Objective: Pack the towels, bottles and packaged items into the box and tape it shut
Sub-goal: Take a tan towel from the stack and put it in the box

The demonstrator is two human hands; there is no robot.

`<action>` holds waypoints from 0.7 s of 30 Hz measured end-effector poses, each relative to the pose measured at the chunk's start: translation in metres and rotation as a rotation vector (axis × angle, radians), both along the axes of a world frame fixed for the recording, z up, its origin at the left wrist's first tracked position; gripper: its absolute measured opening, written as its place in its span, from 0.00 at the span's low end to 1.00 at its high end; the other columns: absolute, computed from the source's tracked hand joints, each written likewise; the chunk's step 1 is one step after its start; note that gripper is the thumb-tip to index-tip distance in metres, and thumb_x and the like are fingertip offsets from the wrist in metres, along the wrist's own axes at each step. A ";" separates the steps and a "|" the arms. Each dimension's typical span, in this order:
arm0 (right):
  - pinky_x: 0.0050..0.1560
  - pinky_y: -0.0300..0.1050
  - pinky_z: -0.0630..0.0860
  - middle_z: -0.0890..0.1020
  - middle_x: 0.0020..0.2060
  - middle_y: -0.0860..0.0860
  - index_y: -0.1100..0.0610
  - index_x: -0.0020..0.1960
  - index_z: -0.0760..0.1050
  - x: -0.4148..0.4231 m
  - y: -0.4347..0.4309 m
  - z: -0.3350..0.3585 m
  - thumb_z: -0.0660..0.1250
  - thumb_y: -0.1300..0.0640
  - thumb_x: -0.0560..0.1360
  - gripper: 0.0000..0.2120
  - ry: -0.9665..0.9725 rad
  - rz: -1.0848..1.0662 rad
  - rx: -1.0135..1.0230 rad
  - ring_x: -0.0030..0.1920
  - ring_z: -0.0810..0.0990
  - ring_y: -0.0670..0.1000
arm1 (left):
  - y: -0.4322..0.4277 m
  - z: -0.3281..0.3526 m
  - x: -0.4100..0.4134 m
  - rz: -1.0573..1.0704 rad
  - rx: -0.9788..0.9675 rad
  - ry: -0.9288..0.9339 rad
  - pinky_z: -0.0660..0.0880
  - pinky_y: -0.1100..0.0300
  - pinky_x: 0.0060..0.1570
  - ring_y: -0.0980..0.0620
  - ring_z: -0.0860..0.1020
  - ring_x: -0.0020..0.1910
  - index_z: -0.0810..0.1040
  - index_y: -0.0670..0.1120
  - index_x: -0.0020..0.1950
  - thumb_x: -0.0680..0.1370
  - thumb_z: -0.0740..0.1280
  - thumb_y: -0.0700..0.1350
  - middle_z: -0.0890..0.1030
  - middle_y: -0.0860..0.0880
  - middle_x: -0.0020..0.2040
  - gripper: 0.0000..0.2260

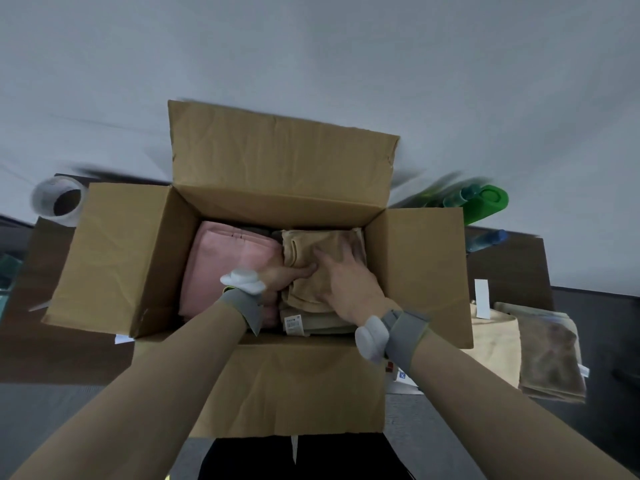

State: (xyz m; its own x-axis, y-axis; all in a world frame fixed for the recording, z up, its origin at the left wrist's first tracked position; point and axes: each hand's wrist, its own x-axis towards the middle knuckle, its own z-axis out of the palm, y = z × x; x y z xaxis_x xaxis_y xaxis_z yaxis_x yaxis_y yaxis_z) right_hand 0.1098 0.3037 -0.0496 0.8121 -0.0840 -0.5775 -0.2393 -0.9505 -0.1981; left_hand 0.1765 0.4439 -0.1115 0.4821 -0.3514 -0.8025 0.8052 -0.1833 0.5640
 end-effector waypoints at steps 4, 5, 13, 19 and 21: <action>0.74 0.64 0.69 0.37 0.83 0.57 0.40 0.84 0.48 0.011 0.002 -0.005 0.71 0.53 0.80 0.43 0.086 0.032 -0.036 0.82 0.39 0.67 | -0.008 0.002 -0.002 -0.151 0.175 -0.287 0.78 0.57 0.55 0.44 0.80 0.63 0.75 0.46 0.65 0.73 0.78 0.48 0.83 0.48 0.57 0.24; 0.73 0.65 0.68 0.36 0.83 0.58 0.41 0.84 0.46 0.014 0.002 -0.005 0.71 0.53 0.81 0.43 0.101 0.044 -0.044 0.82 0.39 0.68 | -0.009 0.003 -0.003 -0.214 0.277 -0.376 0.77 0.55 0.56 0.42 0.79 0.64 0.72 0.43 0.69 0.73 0.78 0.51 0.81 0.46 0.60 0.29; 0.72 0.62 0.70 0.42 0.82 0.64 0.52 0.85 0.42 0.016 0.002 -0.006 0.71 0.42 0.79 0.49 0.138 0.036 -0.092 0.82 0.45 0.67 | 0.006 0.031 -0.014 -0.630 0.617 -1.159 0.67 0.49 0.73 0.39 0.63 0.75 0.50 0.41 0.82 0.77 0.72 0.46 0.62 0.38 0.76 0.41; 0.76 0.64 0.65 0.33 0.81 0.63 0.52 0.84 0.33 0.023 -0.001 -0.010 0.69 0.41 0.80 0.52 0.291 0.059 -0.078 0.82 0.36 0.67 | 0.028 0.009 0.009 -1.311 0.747 -1.147 0.46 0.34 0.77 0.43 0.38 0.82 0.39 0.52 0.83 0.76 0.62 0.69 0.37 0.48 0.83 0.47; 0.78 0.64 0.62 0.30 0.80 0.62 0.51 0.83 0.29 0.024 -0.002 -0.014 0.70 0.46 0.80 0.53 0.333 0.063 -0.067 0.81 0.33 0.67 | 0.036 -0.005 0.015 -1.353 0.749 -1.121 0.43 0.29 0.75 0.44 0.35 0.81 0.32 0.56 0.81 0.73 0.58 0.75 0.30 0.52 0.81 0.50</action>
